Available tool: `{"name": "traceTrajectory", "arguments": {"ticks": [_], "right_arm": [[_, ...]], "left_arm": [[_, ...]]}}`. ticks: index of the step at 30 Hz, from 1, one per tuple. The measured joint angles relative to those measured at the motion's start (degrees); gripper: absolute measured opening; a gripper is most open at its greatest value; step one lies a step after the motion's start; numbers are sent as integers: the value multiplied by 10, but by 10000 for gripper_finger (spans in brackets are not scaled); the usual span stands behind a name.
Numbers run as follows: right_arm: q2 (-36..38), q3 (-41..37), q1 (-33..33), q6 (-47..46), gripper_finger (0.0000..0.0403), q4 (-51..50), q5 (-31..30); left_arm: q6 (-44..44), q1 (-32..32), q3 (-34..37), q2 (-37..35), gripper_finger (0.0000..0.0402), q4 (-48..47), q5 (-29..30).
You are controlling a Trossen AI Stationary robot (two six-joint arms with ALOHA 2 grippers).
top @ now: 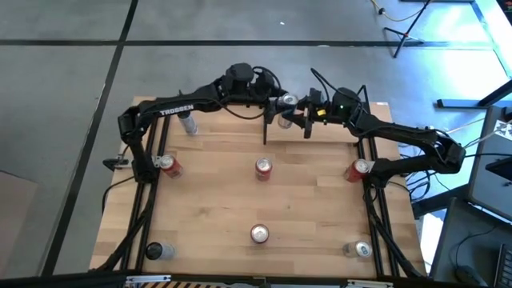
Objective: Place canned beverage on shelf
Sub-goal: Put the top blue soda can on the shelf
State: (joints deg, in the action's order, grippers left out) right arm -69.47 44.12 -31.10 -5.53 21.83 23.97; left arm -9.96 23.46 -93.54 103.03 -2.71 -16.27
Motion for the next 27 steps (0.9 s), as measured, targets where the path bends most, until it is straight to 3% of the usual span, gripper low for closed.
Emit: {"name": "traceTrajectory", "arguments": {"ticks": [19,27], "right_arm": [[2,0,0,-5,195,1,5],[2,1,0,-5,195,1,7]], "left_arm": [[41,-10,1,11,263,-25,3],[45,-10,1,11,185,-27,2]]}}
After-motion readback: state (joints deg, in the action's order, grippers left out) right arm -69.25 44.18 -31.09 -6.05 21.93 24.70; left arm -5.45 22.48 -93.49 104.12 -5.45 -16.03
